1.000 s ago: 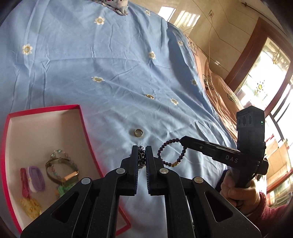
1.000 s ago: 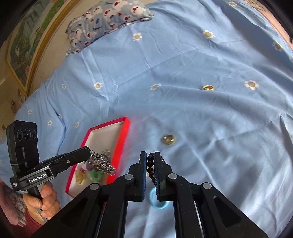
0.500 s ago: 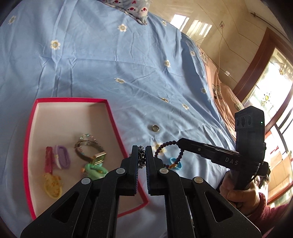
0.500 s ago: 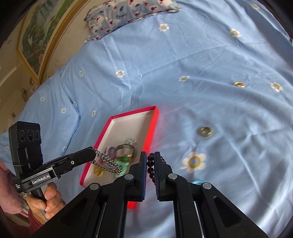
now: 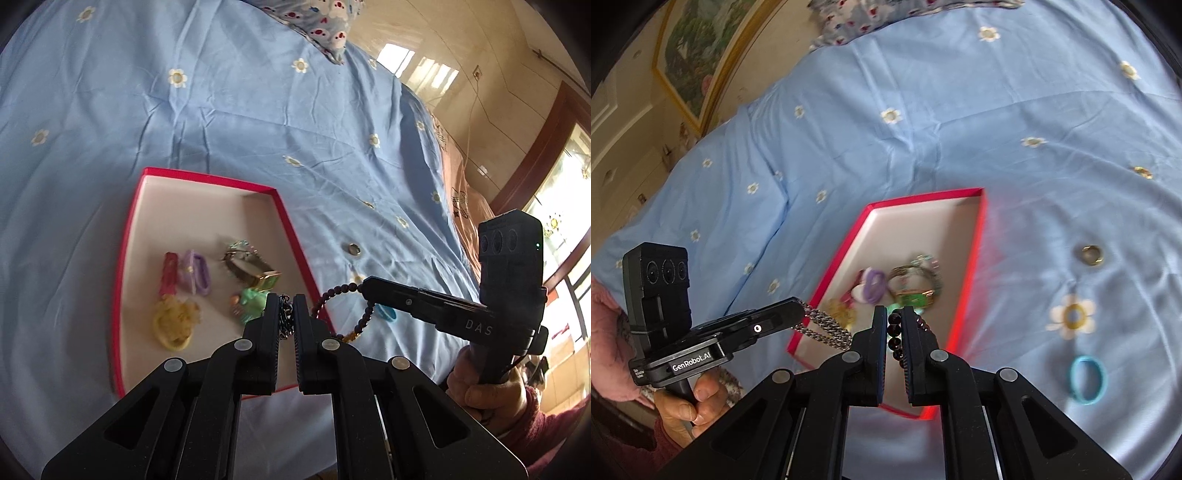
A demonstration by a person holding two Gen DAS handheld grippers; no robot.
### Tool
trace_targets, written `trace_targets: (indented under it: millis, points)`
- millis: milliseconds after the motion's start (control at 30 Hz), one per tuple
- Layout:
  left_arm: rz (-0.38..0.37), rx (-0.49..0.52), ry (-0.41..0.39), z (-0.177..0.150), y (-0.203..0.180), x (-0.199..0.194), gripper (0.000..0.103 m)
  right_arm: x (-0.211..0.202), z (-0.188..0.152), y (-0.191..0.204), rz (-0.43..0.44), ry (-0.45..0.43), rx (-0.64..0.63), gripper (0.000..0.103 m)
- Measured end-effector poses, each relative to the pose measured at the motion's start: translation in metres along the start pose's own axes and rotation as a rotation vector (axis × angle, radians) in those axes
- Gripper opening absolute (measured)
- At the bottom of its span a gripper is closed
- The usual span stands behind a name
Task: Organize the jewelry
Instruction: 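Carry the chain and bead bracelet into the red box and open both tools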
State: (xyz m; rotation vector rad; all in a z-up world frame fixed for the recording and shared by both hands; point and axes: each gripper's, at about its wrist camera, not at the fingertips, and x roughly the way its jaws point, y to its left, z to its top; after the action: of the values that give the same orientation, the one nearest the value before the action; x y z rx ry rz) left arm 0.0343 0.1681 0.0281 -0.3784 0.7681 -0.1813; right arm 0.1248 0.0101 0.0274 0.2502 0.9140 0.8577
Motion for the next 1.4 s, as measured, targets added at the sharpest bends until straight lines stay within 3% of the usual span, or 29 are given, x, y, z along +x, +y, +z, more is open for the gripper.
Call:
trace_targets:
  millis: [467, 1067, 1400]
  points:
    - [0.041, -0.084, 0.02, -0.025, 0.037, -0.002, 0.006, 0.042, -0.019, 0.035, 0.043, 0.089, -0.057, 0.007]
    - [0.195, -0.132, 0.085, -0.044, 0.072, 0.023, 0.006, 0.069, -0.034, 0.002, -0.123, 0.152, -0.058, 0.007]
    - [0.224, -0.14, 0.112, -0.047, 0.076, 0.031, 0.006, 0.081, -0.038, 0.001, -0.171, 0.189, -0.086, 0.007]
